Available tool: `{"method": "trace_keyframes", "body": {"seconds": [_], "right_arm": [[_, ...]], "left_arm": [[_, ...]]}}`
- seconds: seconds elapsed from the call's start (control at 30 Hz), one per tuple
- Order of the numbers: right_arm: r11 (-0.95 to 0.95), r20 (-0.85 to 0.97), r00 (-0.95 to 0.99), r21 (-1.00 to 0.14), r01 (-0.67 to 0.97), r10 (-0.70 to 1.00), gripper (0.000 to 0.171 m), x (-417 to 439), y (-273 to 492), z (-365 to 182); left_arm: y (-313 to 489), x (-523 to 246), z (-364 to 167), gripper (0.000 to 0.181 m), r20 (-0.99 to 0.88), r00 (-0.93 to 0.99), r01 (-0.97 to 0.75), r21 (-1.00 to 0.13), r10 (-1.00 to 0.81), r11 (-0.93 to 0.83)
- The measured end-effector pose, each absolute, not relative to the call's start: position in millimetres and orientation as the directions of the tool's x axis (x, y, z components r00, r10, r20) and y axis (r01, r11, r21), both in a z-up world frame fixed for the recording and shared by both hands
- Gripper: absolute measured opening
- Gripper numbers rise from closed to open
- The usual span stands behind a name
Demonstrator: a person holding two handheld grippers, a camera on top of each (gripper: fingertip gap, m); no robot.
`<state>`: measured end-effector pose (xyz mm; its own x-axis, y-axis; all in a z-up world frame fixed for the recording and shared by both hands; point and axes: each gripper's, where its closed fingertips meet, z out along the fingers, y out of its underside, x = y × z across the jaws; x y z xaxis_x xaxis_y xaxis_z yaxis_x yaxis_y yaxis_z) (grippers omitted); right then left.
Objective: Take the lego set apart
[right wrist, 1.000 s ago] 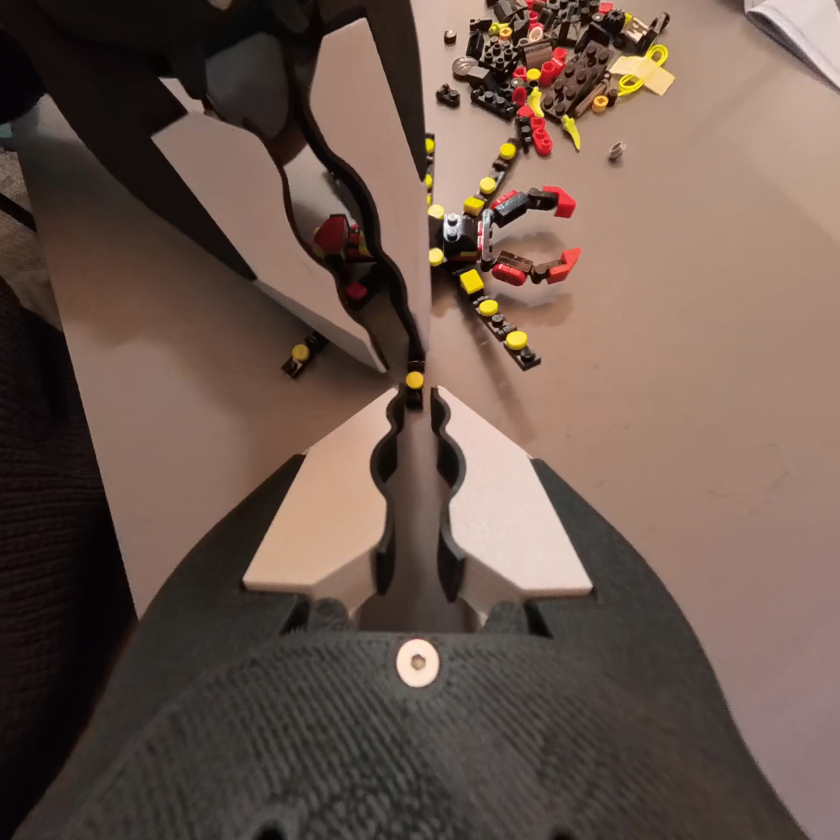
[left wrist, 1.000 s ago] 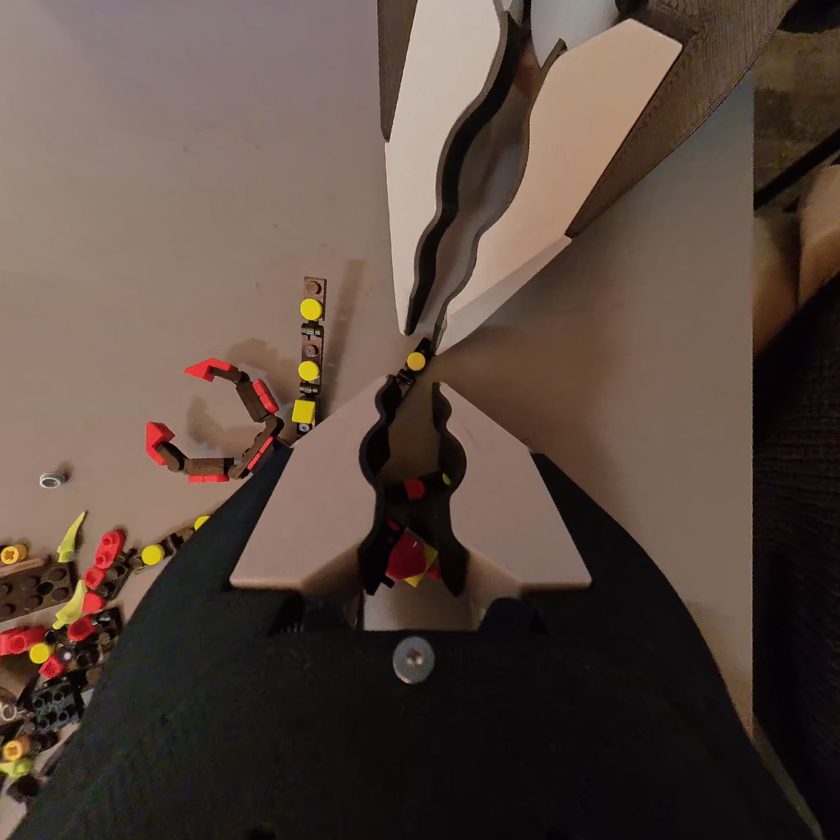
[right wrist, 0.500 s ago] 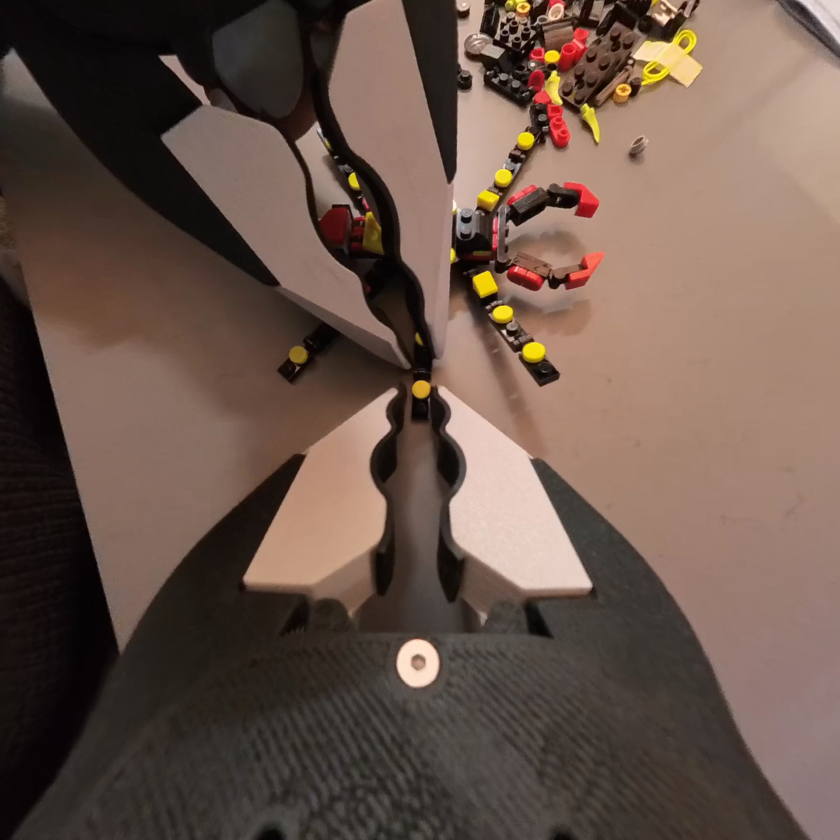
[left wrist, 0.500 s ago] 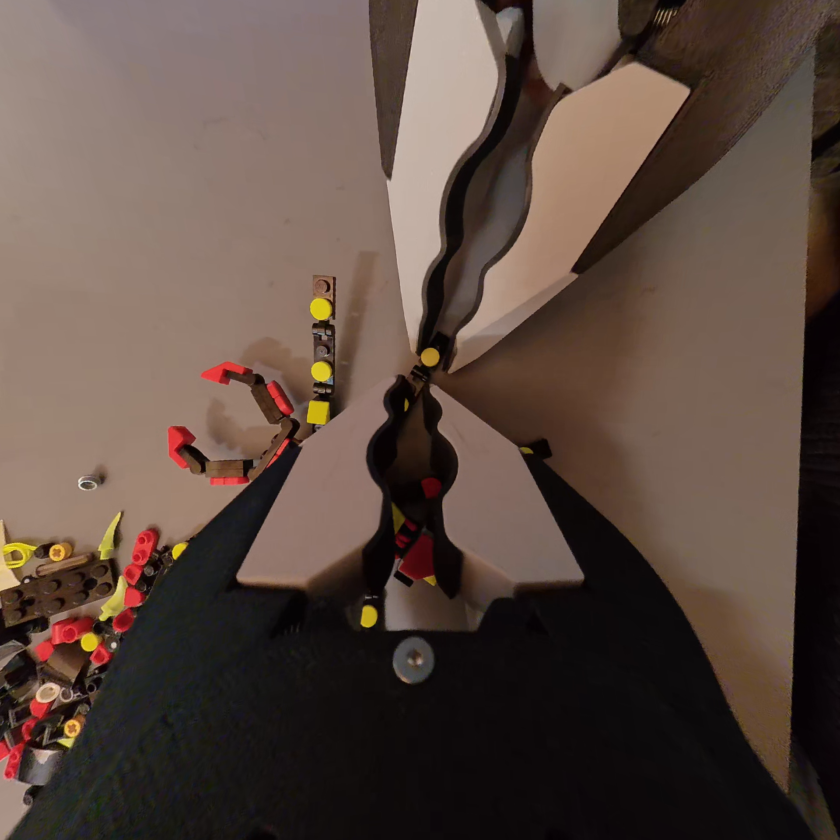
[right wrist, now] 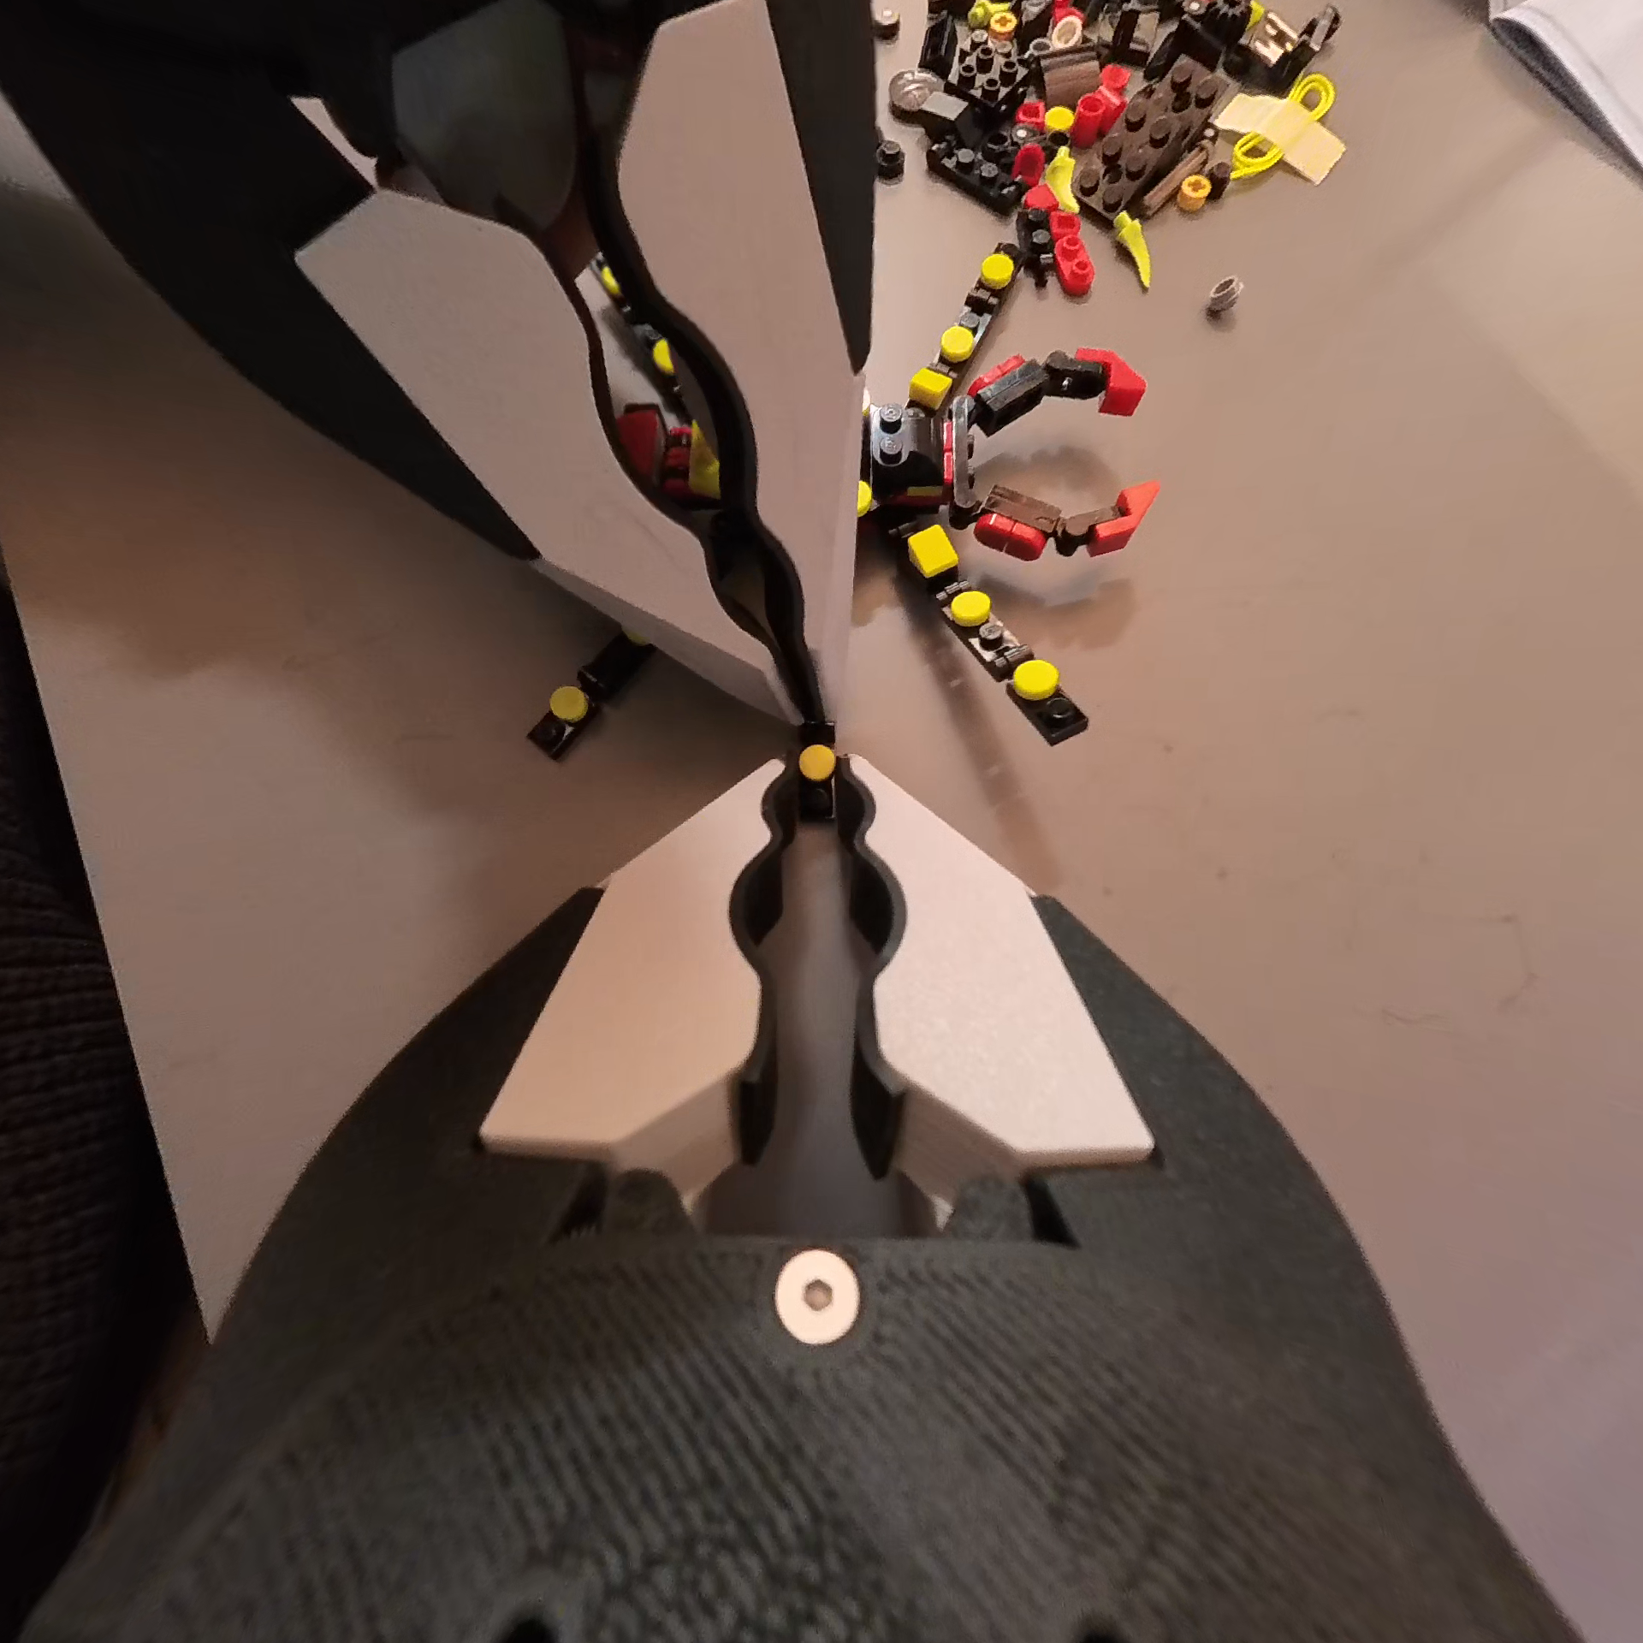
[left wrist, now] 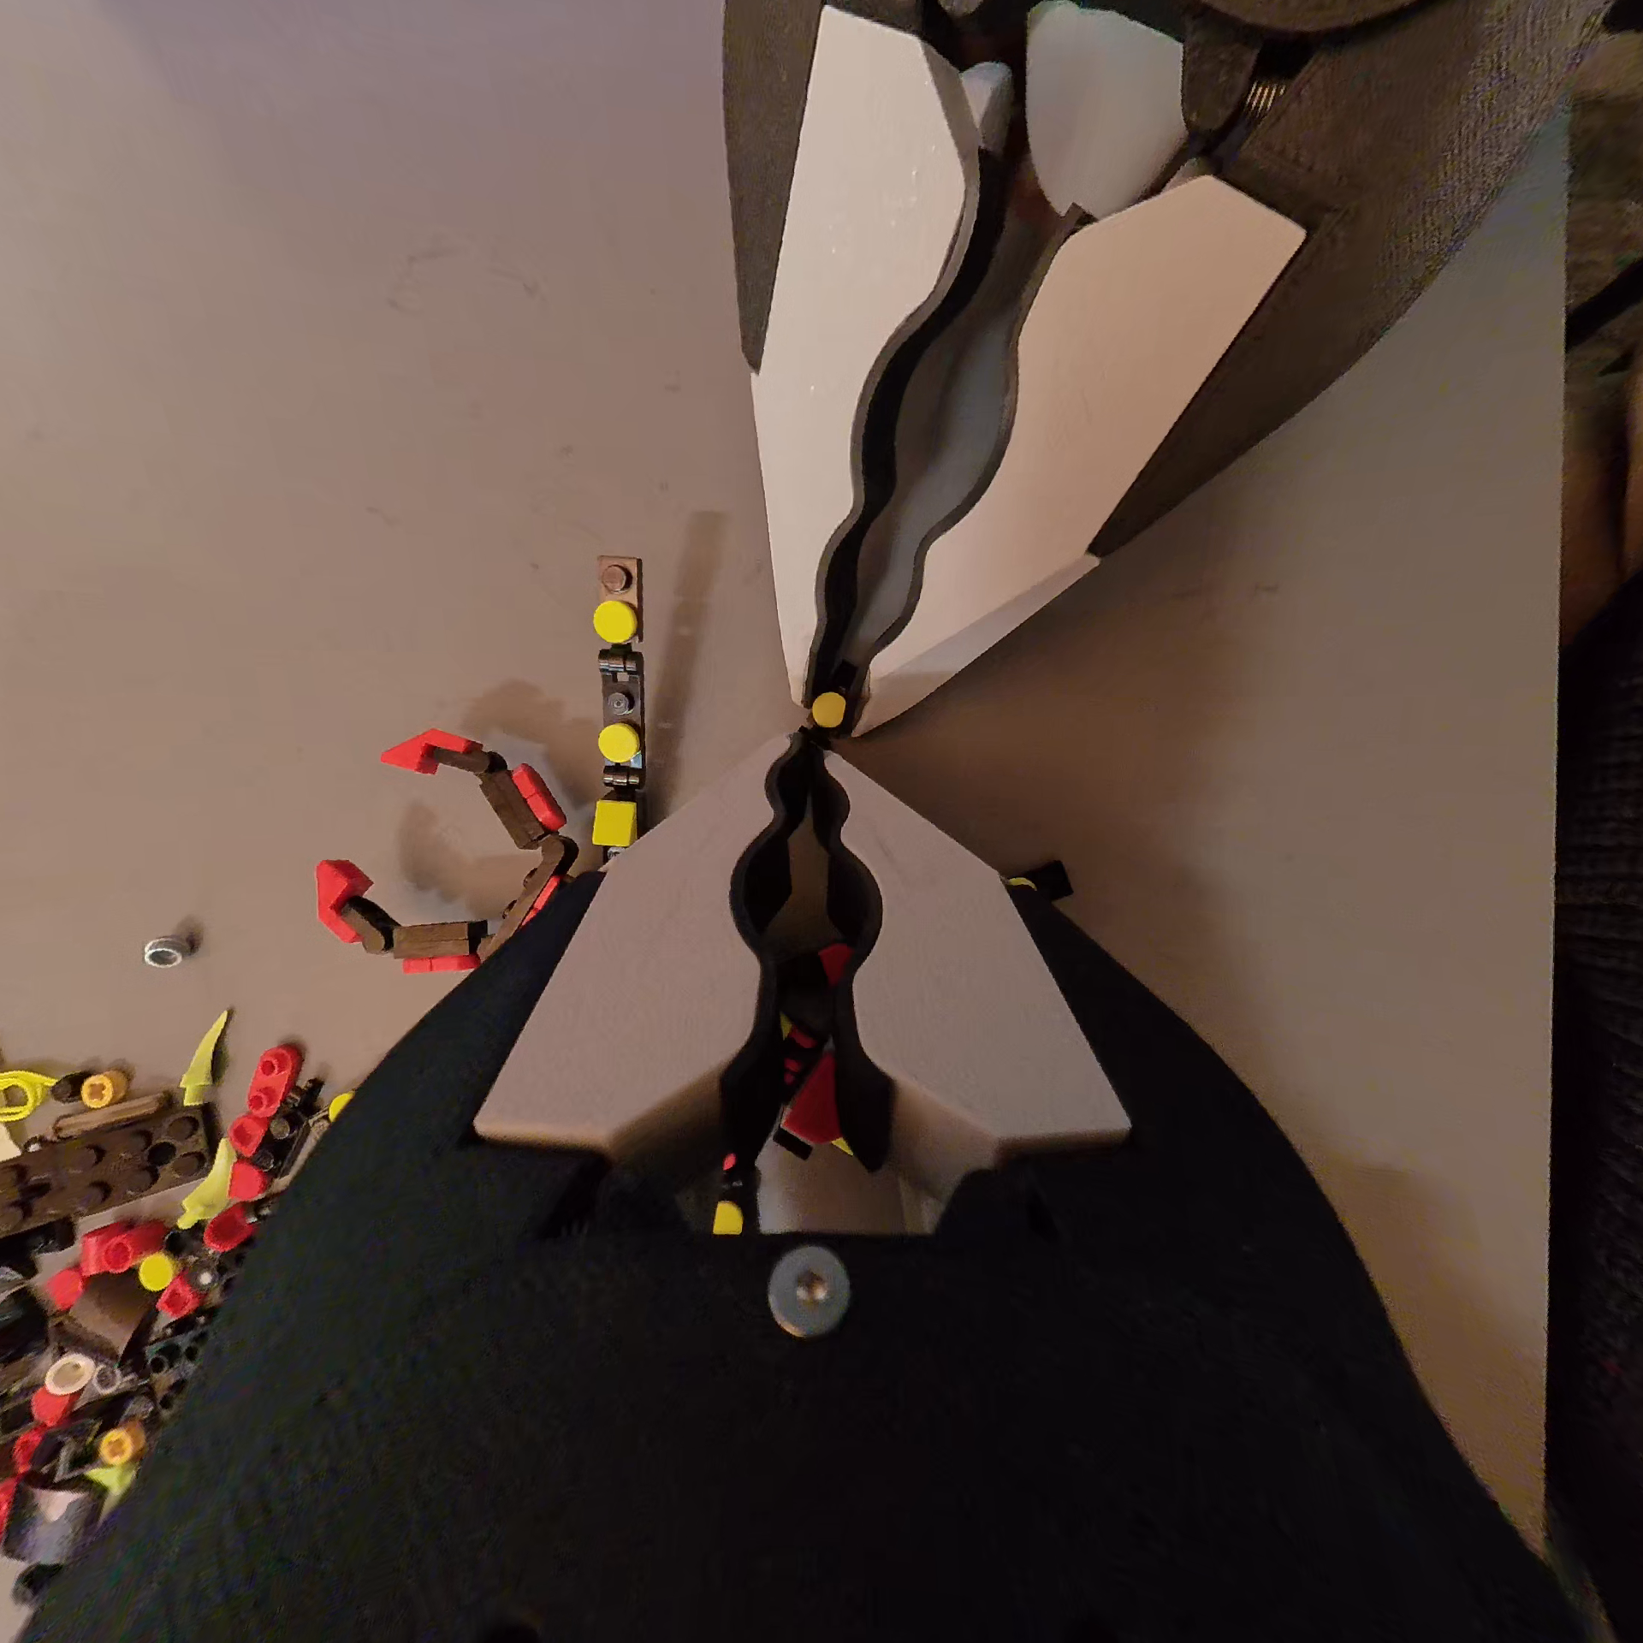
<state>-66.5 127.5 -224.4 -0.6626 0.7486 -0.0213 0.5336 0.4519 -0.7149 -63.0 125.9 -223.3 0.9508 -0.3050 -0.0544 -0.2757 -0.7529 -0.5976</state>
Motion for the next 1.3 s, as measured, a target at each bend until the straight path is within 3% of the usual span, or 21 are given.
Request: {"method": "trace_keyframes", "body": {"seconds": [0.87, 1.3], "right_arm": [[0.497, 0.042, -0.683, -0.720, 0.485, 0.729, 0.006, -68.6, 126.9, -222.6], [0.424, -0.035, -0.662, -0.742, 0.519, 0.748, 0.006, -69.6, 126.5, -221.0]], "left_arm": [[124.7, -64.1, -225.1, 0.000, -0.009, 0.960, -0.234, -0.576, -0.280, -0.784], [122.9, -64.8, -225.9, 0.000, 0.014, 0.966, -0.206, -0.564, -0.259, -0.799]]}}
